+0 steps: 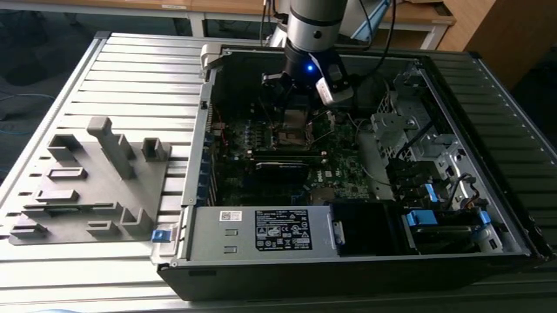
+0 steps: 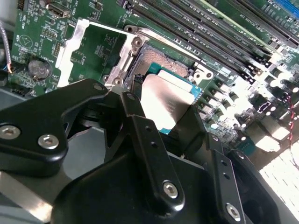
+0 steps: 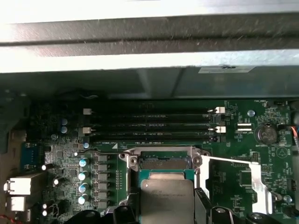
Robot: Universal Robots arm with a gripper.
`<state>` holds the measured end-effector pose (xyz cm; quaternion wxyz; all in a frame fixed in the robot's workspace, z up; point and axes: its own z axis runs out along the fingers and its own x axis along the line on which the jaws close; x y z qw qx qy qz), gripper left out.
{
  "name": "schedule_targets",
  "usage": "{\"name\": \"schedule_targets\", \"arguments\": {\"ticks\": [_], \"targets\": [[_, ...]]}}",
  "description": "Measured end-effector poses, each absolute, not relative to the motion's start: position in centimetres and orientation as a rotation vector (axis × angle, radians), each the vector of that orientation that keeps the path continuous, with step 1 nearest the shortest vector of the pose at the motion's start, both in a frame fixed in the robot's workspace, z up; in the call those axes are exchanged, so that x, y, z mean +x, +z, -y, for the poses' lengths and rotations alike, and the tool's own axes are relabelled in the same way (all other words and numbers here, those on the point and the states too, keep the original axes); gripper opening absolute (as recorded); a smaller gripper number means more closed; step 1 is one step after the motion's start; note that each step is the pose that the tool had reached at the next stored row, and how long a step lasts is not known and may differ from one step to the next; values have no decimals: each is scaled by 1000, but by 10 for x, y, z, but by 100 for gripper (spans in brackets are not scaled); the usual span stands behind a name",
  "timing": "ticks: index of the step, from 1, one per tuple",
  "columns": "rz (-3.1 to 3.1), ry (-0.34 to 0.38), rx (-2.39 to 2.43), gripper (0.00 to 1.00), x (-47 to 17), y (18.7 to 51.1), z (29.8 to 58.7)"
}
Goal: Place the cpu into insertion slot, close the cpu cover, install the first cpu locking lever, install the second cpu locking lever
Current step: 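Place the cpu into insertion slot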
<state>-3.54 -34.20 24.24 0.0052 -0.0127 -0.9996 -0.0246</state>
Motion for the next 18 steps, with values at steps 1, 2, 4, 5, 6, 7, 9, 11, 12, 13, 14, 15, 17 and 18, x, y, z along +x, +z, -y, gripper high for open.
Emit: {"name": "schedule_targets", "arguments": {"ticks": [1,2,4,5,6,7,9,11,12,13,14,15,17,18], "targets": [[3130,-76,-40,54,-35,241,342],[3130,-74,-40,54,-35,240,342],[3130,-71,-40,54,-35,239,342],[3130,-68,-40,54,-35,238,342],[3130,-68,-40,54,-35,238,342],[3130,-67,-40,54,-35,238,342],[3130,-68,-40,54,-35,238,342],[3130,-68,-40,54,-35,238,342],[3130,-68,-40,54,-35,238,342],[3130,-68,-40,54,-35,238,342],[3130,-68,-40,54,-35,238,342],[3130,-68,-40,54,-35,238,342],[3130,-68,-40,54,-35,238,342],[3130,-68,-40,54,-35,238,342]]}}
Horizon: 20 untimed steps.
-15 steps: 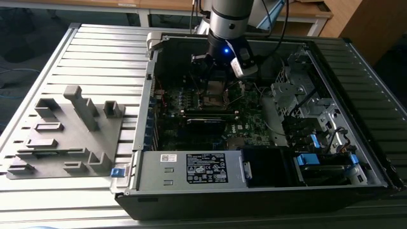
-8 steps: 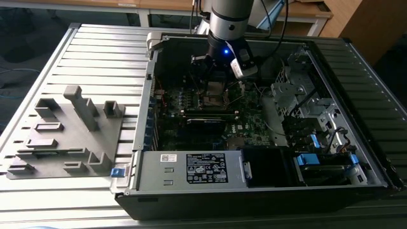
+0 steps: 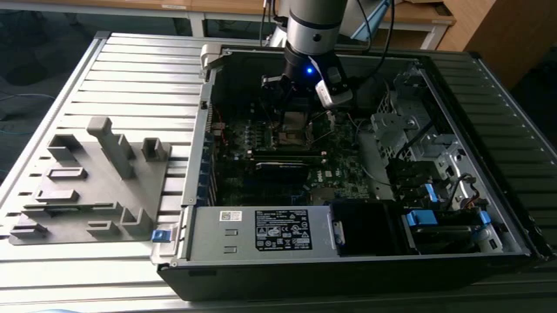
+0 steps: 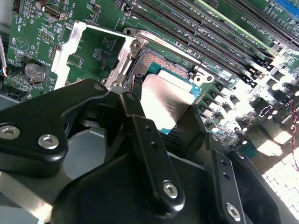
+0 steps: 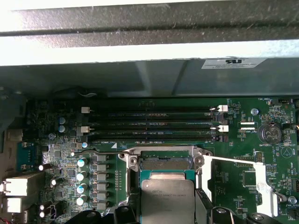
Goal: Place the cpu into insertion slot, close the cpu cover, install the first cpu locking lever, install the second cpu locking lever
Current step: 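Place the cpu into insertion slot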
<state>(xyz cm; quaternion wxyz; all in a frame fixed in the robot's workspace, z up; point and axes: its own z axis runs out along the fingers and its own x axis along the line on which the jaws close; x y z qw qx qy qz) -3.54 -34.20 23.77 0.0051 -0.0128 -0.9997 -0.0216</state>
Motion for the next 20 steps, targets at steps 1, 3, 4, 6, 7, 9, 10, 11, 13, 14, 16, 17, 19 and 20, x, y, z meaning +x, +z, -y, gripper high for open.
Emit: {"name": "schedule_targets", "arguments": {"ticks": [1,3,4,6,7,9,10,11,13,14,16,17,19,20], "targets": [[3130,-68,-40,54,-35,238,342],[3130,-68,-41,54,-35,238,342],[3130,-68,-45,54,-35,238,342],[3130,-68,-72,54,-35,237,342],[3130,-68,-95,54,-35,237,342],[3129,-68,-151,54,-35,237,342],[3127,-68,-180,54,-35,237,342],[3126,-68,-209,54,-35,236,342],[3122,-69,-265,54,-35,236,342],[3120,-69,-293,54,-35,236,342],[3115,-69,-350,54,-35,235,342],[3112,-69,-378,54,-35,235,342],[3106,-69,-436,54,-35,235,342],[3102,-70,-464,54,-35,234,342]]}}
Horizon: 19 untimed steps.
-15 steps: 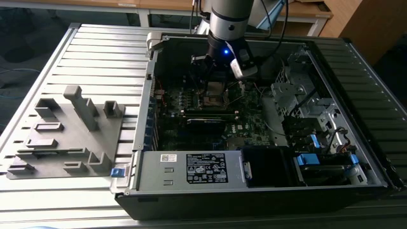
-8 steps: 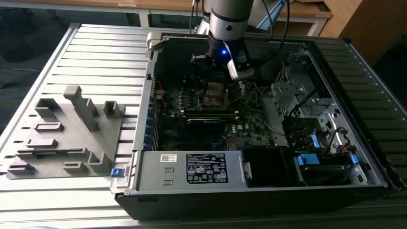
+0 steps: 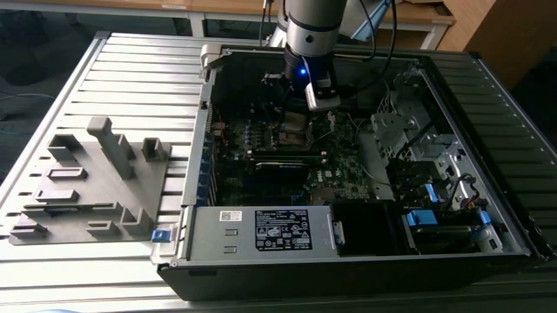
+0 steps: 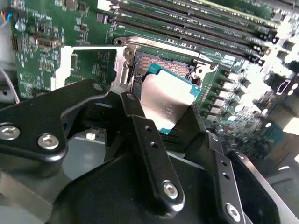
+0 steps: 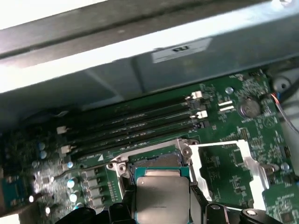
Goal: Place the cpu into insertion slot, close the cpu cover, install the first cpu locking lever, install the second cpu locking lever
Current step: 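Place the cpu into insertion slot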
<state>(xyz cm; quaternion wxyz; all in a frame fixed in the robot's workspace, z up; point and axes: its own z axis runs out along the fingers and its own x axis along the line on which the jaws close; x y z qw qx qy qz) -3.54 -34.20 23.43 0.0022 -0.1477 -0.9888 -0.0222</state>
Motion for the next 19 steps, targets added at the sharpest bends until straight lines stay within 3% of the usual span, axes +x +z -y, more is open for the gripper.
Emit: {"name": "schedule_targets", "arguments": {"ticks": [19], "targets": [[2983,-70,-993,54,-35,232,342]]}}
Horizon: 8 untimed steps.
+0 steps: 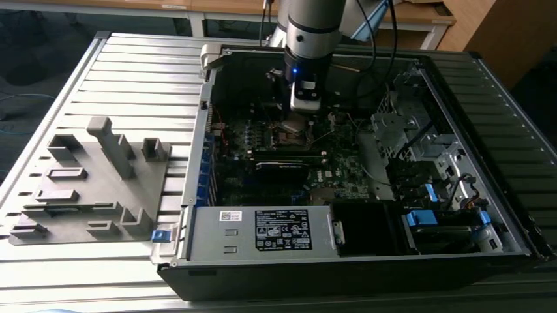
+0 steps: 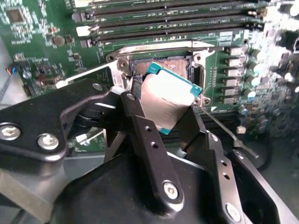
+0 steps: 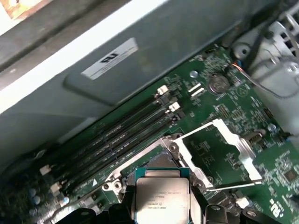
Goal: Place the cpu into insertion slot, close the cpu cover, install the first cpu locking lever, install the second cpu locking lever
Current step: 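Place the cpu into insertion slot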
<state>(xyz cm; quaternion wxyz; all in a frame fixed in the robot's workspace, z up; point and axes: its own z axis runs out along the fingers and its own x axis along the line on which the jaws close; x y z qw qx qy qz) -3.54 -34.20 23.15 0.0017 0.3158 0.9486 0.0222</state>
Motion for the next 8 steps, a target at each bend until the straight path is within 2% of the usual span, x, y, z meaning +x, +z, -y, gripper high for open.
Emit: {"name": "schedule_targets", "arguments": {"ticks": [8], "targets": [[-2894,69,1203,54,-35,231,342]]}}
